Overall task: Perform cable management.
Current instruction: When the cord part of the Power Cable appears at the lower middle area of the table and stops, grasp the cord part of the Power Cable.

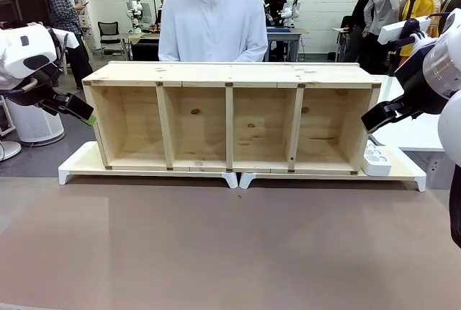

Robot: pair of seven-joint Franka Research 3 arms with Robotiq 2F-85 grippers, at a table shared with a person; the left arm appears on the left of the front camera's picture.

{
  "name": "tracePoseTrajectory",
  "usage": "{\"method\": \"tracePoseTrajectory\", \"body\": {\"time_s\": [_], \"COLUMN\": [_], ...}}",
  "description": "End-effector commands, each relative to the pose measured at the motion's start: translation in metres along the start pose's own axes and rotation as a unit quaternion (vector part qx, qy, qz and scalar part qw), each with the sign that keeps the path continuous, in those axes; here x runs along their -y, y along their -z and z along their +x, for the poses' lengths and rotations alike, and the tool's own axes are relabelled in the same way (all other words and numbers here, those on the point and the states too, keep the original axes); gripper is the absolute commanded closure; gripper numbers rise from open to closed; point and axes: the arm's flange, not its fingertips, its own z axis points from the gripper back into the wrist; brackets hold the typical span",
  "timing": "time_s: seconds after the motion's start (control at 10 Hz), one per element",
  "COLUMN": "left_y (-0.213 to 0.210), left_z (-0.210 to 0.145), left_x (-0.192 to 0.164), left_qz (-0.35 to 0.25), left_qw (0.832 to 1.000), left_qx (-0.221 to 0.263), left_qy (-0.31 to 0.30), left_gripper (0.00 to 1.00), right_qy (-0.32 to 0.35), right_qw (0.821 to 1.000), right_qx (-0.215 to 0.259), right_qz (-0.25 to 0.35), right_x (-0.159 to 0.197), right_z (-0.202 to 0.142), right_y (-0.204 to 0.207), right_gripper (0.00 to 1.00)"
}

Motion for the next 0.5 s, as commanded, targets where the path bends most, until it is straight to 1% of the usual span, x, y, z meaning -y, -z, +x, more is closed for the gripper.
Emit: {"method": "tracePoseTrajectory", "body": {"time_s": [0.0, 0.4], "left_y": [-0.0007, -0.0007], "left_z": [-0.0002, -0.0002], "left_x": [-0.0009, -0.0009], "left_qz": [0.001, 0.001], "left_qw": [1.0, 1.0], "left_qx": [0.0, 0.0], "left_qy": [-0.004, -0.004], "left_gripper": [0.0, 0.0], "right_qy": [0.001, 0.001], "right_qw": [1.0, 1.0], "right_qx": [0.0, 0.0], "right_qz": [0.0, 0.0], "right_x": [0.0006, 0.0006], "right_z": [0.0, 0.0], "right_y": [0.0002, 0.0002], "right_gripper": [0.0, 0.0]}}
